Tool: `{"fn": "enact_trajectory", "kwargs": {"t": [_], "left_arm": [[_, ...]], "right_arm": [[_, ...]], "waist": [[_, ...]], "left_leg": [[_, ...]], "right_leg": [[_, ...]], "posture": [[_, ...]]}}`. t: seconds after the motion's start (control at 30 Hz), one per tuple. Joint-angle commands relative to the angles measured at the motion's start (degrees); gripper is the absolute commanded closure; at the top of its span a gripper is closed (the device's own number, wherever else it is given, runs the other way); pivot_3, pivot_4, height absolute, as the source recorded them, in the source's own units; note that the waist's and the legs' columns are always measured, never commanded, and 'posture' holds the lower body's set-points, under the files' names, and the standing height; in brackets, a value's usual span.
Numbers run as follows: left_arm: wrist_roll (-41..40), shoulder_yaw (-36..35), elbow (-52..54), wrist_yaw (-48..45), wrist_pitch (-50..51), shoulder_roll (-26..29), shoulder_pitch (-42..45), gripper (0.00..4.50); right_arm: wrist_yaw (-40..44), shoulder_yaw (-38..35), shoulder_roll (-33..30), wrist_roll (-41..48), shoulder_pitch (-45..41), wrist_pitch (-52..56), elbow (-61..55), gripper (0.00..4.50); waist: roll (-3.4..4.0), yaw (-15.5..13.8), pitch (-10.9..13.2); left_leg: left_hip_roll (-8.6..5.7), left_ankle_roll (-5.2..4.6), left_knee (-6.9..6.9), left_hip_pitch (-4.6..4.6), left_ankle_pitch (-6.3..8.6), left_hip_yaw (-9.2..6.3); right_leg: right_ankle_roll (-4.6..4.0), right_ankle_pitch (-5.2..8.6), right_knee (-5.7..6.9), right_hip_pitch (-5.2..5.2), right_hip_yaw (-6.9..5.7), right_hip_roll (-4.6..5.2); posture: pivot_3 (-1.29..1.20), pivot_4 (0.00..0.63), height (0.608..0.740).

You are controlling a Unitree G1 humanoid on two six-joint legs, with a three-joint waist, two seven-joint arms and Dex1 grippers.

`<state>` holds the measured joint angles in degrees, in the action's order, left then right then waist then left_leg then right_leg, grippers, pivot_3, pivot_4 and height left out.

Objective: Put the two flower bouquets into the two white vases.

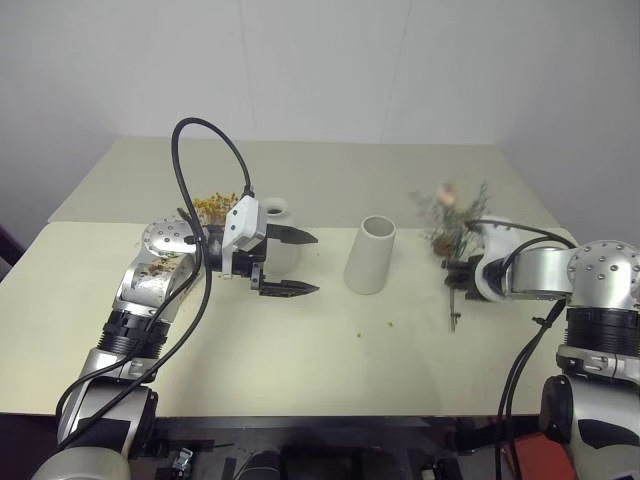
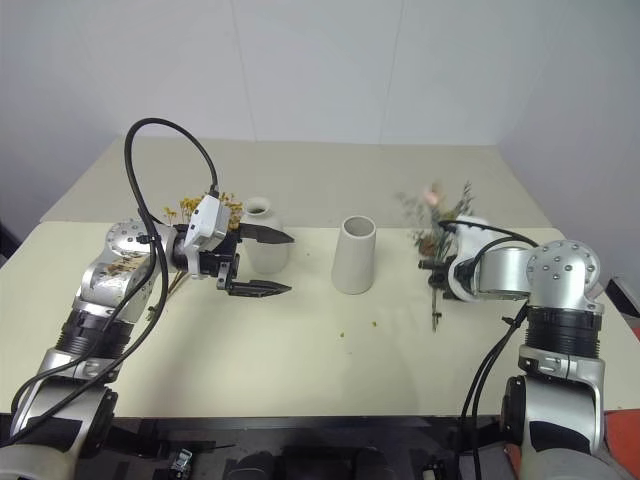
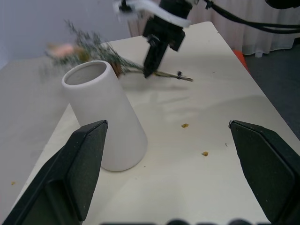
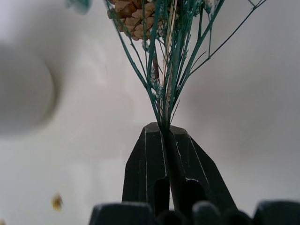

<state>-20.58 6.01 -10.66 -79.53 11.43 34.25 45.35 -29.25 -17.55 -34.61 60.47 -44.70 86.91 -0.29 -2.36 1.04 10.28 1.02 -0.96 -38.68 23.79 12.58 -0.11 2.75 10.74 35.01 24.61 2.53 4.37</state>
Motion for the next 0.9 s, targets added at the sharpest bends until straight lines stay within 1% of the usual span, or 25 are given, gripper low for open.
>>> {"fn": "enact_trajectory", "kwargs": {"t": [0.03,0.07,0.17,0.27,0.37,0.53,0.67,0.77,0.9], "left_arm": [[-0.94,-1.32,0.93,-0.36,0.18,0.73,1.77,0.0],[-0.95,-1.33,0.86,-0.43,0.27,0.83,1.85,0.0],[-0.94,-1.33,0.92,-0.57,0.92,1.26,2.02,0.0],[-0.97,-1.14,0.83,-1.53,1.69,2.1,2.23,0.0],[-0.66,-0.96,0.73,-2.31,1.89,2.76,2.52,0.0],[-0.56,-1.3,0.58,-2.13,2.18,2.87,3.14,0.0],[-0.59,-1.55,1.16,-1.9,2.62,3.29,3.03,0.0],[-0.35,-2.13,0.68,-1.63,2.75,4.23,2.94,0.0],[0.28,-2.77,-0.86,-0.75,2.42,5.81,2.57,0.0]], "right_arm": [[2.57,-2.14,0.94,-4.99,3.58,-10.12,-13.86,4.49],[3.56,-2.84,2.15,-6.18,5.05,-13.32,-16.55,4.49],[10.23,2.09,1.71,-16.11,12.17,-27.49,-25.75,4.49],[11.84,4.21,6.11,-23.58,15.35,-39.51,-29.26,4.49],[11.09,6.78,10.38,-30.18,15.14,-46.44,-30.38,4.49],[13.95,12.55,14.89,-36.6,13.23,-52.85,-32.07,4.49],[16.62,15.48,18.93,-38.56,11.81,-55.94,-32.11,4.49],[17.96,17.74,22.15,-40.53,10.89,-58.09,-30.23,4.49],[19.72,18.81,26.04,-42.25,9.37,-60.28,-26.64,4.49]], "waist": [[0.0,-0.01,0.0],[0.0,-0.01,0.0],[0.0,0.0,0.0],[0.01,0.24,0.0],[0.02,0.64,0.0],[0.03,0.9,0.01],[0.03,1.14,0.01],[0.04,1.24,0.01],[0.05,1.38,0.02]], "left_leg": [[0.0,0.0,0.01,0.0,0.0,-0.01],[0.0,0.0,0.04,0.0,0.0,-0.01],[-0.01,0.0,0.03,0.0,0.0,-0.01],[-0.02,0.0,0.02,-0.01,0.0,0.0],[-0.01,0.0,0.01,-0.06,0.0,0.03],[0.0,0.0,0.02,-0.05,0.0,0.0],[0.0,0.0,0.02,-0.04,0.0,-0.01],[0.0,0.0,0.02,-0.04,0.0,-0.02],[0.01,0.0,0.02,-0.04,0.0,-0.02]], "right_leg": [[0.06,0.04,0.0,0.0,-0.01,0.0],[0.07,0.04,-0.02,0.01,-0.02,0.0],[0.11,0.07,0.0,0.01,-0.01,0.01],[0.24,0.15,0.01,0.01,0.0,0.0],[0.27,0.16,0.09,0.04,0.05,-0.01],[0.07,0.05,0.08,0.06,0.04,-0.02],[0.04,0.04,0.11,0.09,0.03,-0.02],[0.04,0.04,0.12,0.09,0.03,-0.03],[-0.01,0.01,0.17,0.14,0.04,-0.03]], "posture": [[0.0,0.15,0.74],[0.0,0.15,0.74],[0.0,0.15,0.74],[0.0,0.15,0.74],[0.0,0.15,0.74],[0.0,0.15,0.74],[0.0,0.15,0.74],[0.0,0.15,0.74],[0.0,0.15,0.74]]}}
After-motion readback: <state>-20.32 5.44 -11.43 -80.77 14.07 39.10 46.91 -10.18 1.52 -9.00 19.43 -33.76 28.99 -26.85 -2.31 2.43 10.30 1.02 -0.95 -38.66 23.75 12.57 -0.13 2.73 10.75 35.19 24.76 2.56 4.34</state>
